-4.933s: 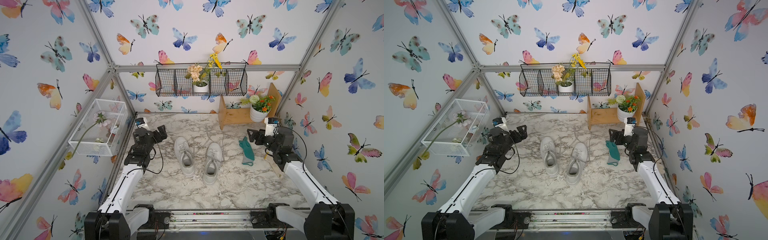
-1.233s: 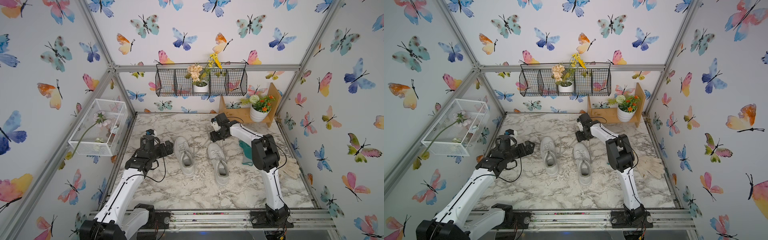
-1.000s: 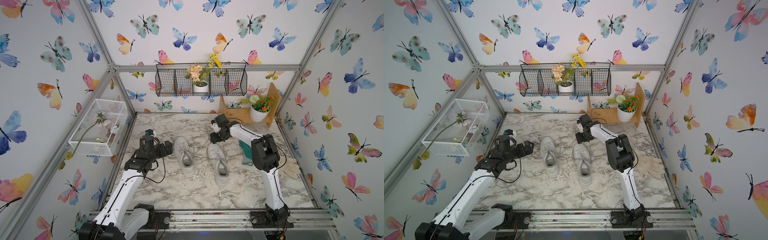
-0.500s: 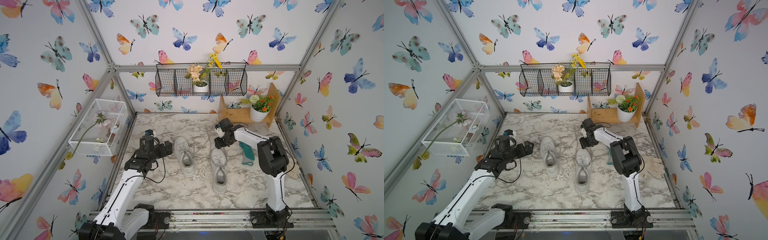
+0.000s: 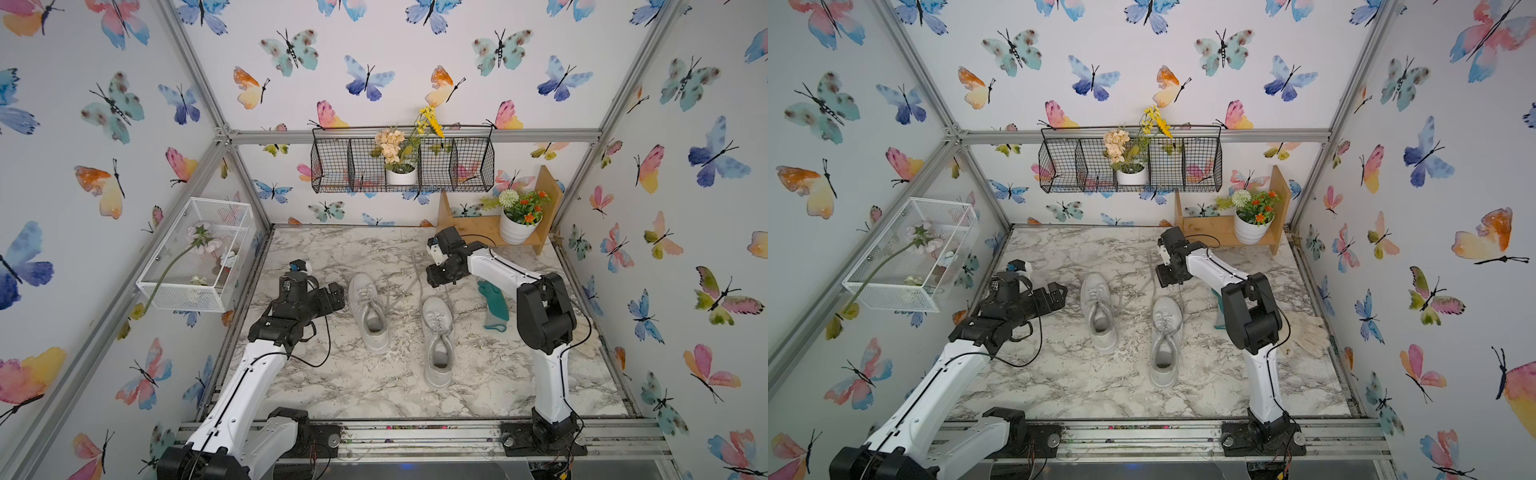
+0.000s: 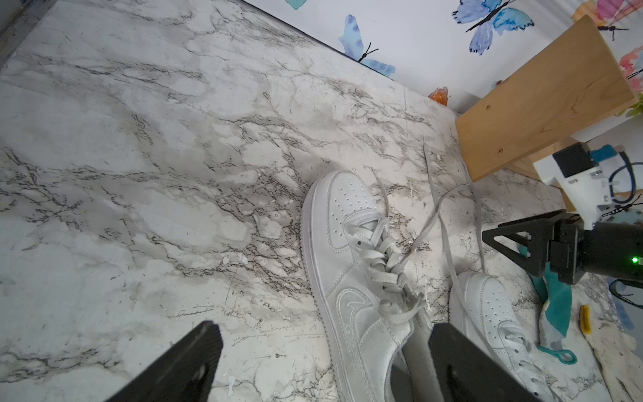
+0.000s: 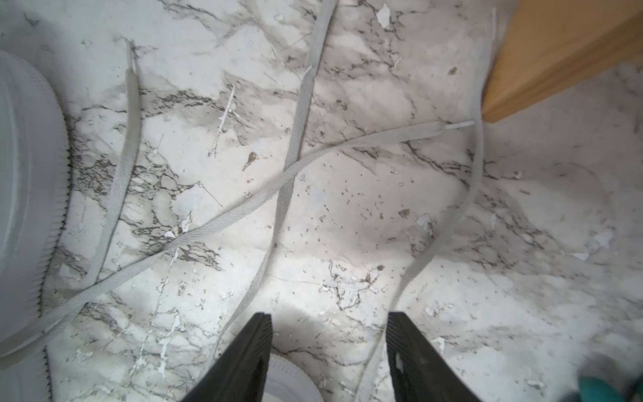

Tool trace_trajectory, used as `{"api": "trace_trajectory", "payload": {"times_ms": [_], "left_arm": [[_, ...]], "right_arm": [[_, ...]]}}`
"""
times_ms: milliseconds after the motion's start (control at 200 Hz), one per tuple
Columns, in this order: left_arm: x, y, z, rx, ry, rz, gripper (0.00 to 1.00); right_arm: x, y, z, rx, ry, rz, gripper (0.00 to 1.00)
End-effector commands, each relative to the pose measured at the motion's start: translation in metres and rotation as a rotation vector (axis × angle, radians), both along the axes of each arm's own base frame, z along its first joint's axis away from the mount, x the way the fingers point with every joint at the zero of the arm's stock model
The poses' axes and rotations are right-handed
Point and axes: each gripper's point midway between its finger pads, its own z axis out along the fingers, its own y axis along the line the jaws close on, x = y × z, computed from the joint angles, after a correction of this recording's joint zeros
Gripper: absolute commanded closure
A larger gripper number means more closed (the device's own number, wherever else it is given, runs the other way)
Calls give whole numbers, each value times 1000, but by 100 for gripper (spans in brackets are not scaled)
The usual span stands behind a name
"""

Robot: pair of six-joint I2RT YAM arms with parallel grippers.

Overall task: Tie the shoes
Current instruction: Adjust the shoe at the center of the board, then cross the shoelace with the shoelace.

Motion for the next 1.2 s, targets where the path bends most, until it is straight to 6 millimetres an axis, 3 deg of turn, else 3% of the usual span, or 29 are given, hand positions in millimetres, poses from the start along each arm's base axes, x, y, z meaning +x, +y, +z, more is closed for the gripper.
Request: {"api": "trace_trajectory", "payload": {"times_ms": [0,150,506,621,721,806,891,1061,1196], "left_arm": [[-2,7,3,28,-15,21,1],[-1,7,3,26,-16,23,1],[0,7,2,28,-10,22,1],[0,7,3,30,-10,24,1],[0,7,5,29,-16,23,1],[1,4,8,21,-27,9,1],[1,-4,14,2,-49,-38,1],[-3,-36,34,-94,-129,-212,0],[-11,-69,52,-214,-193,-383,6]], "right_arm": [[-6,14,-17,4,49,16,44],[-7,27,-30,-5,57,32,46],[-4,32,-66,-59,81,19,54],[-6,24,-74,-107,89,0,68],[-6,18,-68,-123,75,-13,84],[-5,19,-45,-102,43,-19,92],[-7,24,-8,-35,-4,-8,97],[-24,37,72,157,-81,26,98],[-40,44,126,287,-114,46,98]]}}
